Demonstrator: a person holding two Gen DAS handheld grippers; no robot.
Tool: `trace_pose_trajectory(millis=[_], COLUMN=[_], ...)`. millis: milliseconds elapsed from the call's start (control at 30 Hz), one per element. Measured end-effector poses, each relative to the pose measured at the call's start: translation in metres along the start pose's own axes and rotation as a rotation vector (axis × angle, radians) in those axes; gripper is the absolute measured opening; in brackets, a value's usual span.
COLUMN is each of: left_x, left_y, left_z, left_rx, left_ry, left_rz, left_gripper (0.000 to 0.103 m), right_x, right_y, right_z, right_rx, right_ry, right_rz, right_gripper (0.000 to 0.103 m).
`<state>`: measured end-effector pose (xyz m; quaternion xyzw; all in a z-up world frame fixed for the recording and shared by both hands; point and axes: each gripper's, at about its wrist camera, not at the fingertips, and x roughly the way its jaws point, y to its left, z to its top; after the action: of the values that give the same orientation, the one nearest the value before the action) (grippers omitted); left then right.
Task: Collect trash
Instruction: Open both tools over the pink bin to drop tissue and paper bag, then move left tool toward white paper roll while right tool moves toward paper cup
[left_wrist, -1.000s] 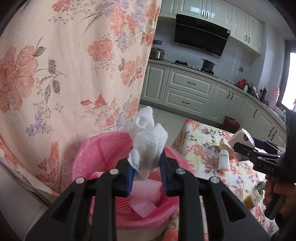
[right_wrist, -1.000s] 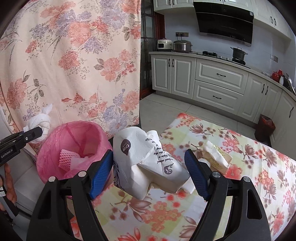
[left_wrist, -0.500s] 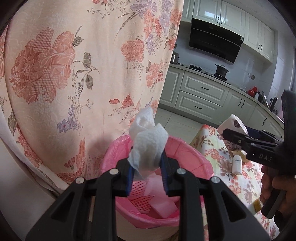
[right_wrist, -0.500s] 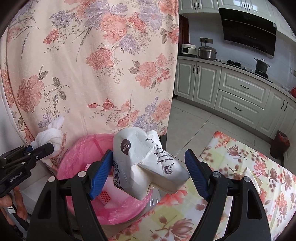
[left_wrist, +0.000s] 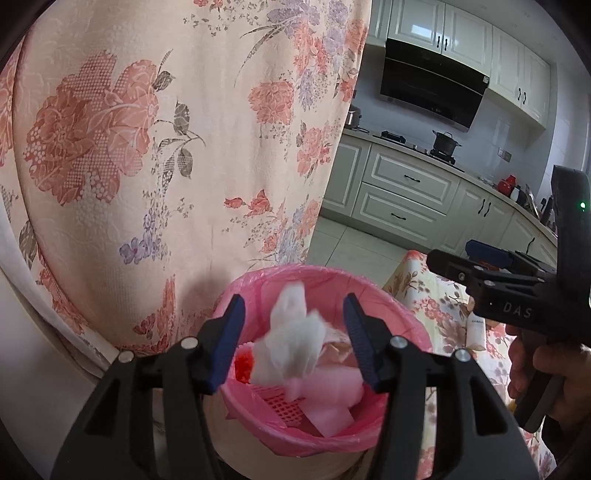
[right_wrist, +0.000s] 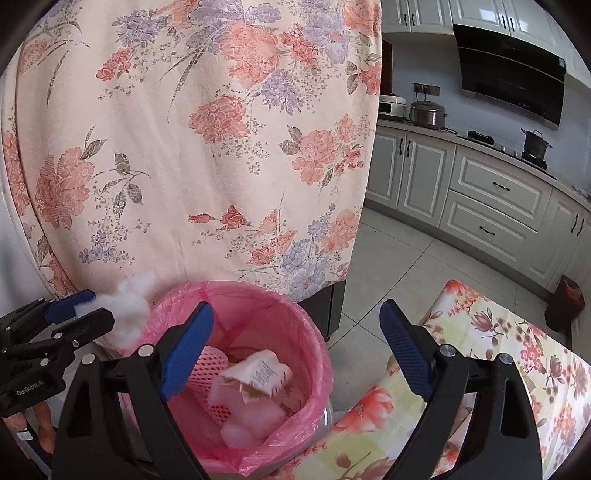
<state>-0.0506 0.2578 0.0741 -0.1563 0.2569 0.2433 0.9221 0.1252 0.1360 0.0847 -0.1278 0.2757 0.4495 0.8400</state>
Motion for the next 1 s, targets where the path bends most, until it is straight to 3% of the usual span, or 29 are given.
trace_pose_trajectory(millis=[533,1000], left_x=[0.002,-0.003], left_y=[-0.031,-0.105], left_z=[-0.003,-0.014], left_rx=[0.032,0.108], left_ry=[0.006,0.005], left_rz=[-0.039,-0.127], left_gripper=[0.055,0.063], right_x=[-0.032,-0.104], right_y=[-0.043,-0.133], right_z=[-0.034,-0.106], right_rx=[0.068,0.181], right_ry=[-0.004,0.002], right_rz=[-0.069,-0.261], right_gripper=[0.086,0.087])
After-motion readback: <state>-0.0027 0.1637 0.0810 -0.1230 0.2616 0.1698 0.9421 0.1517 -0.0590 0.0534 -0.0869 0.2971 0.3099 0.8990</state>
